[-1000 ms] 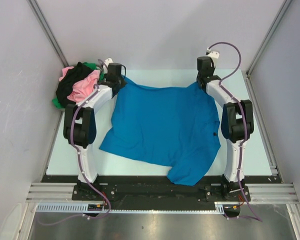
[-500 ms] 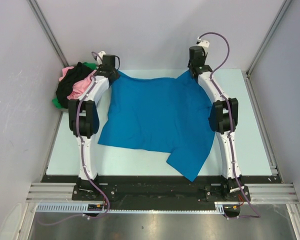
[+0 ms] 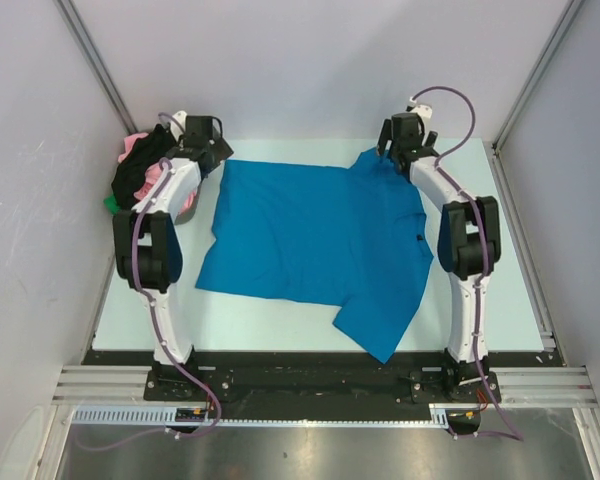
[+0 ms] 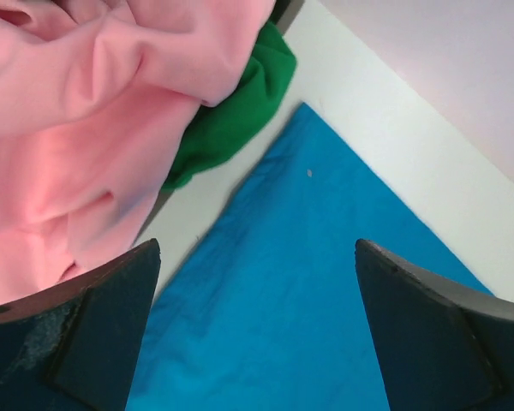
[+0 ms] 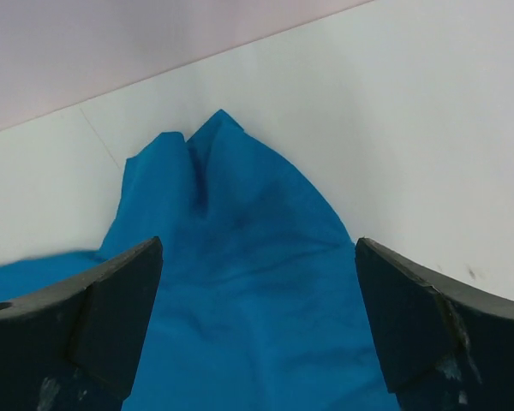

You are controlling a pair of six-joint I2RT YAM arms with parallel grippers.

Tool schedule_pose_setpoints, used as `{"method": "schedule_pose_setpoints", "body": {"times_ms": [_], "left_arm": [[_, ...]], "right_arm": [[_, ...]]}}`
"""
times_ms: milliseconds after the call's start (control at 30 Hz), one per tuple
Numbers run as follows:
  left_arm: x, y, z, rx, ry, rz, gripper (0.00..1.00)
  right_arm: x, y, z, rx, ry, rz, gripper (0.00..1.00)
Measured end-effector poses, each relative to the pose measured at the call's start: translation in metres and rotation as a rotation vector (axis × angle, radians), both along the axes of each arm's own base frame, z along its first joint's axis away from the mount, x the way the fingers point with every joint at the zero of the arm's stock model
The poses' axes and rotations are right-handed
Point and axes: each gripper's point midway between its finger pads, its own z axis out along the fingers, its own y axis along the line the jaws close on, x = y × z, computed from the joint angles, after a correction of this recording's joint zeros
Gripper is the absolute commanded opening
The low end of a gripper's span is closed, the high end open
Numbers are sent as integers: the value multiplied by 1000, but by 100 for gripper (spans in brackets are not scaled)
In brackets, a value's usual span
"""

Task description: Fold and stack the t-shirts

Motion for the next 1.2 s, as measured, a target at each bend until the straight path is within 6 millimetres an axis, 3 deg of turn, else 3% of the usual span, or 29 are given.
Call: {"method": "schedule_pose_setpoints", "body": {"times_ms": [67, 167, 233, 300, 367, 500, 600, 700, 800, 967, 1100, 1200], "left_arm": [[-8, -6, 17, -7, -22, -11, 100], [-36, -23, 32, -21, -15, -48, 100], [-61, -35, 28, -27, 27, -82, 100], [-85, -45, 14, -33, 78, -115, 100], [-115, -52, -14, -34, 165, -146, 100], [-181, -53, -72, -28, 362, -178, 100], [-221, -46, -97, -28, 455, -178, 100], [-254, -40, -110, -32, 505, -169, 100], [-274, -36, -114, -37, 518, -164, 100], [-285, -34, -112, -46, 499, -162, 100], [-289, -33, -107, -53, 477, -152, 100], [-290, -33, -104, -61, 463, -137, 100]], "right_arm": [[-15, -2, 16, 7, 6, 3, 100], [-37, -3, 46, 31, 2, 15, 100], [-58, -3, 58, 49, 12, 28, 100], [-87, -5, 56, 66, 57, 36, 100], [-115, -10, 41, 77, 124, 30, 100], [-169, -16, -13, 98, 309, 12, 100], [-216, -15, -50, 90, 438, 5, 100], [-252, -9, -66, 83, 511, 16, 100], [-258, -14, -65, 95, 515, -3, 100], [-256, -30, -67, 115, 506, -63, 100], [-272, -40, -84, 114, 550, -112, 100], [-291, -47, -102, 122, 607, -144, 95]]}}
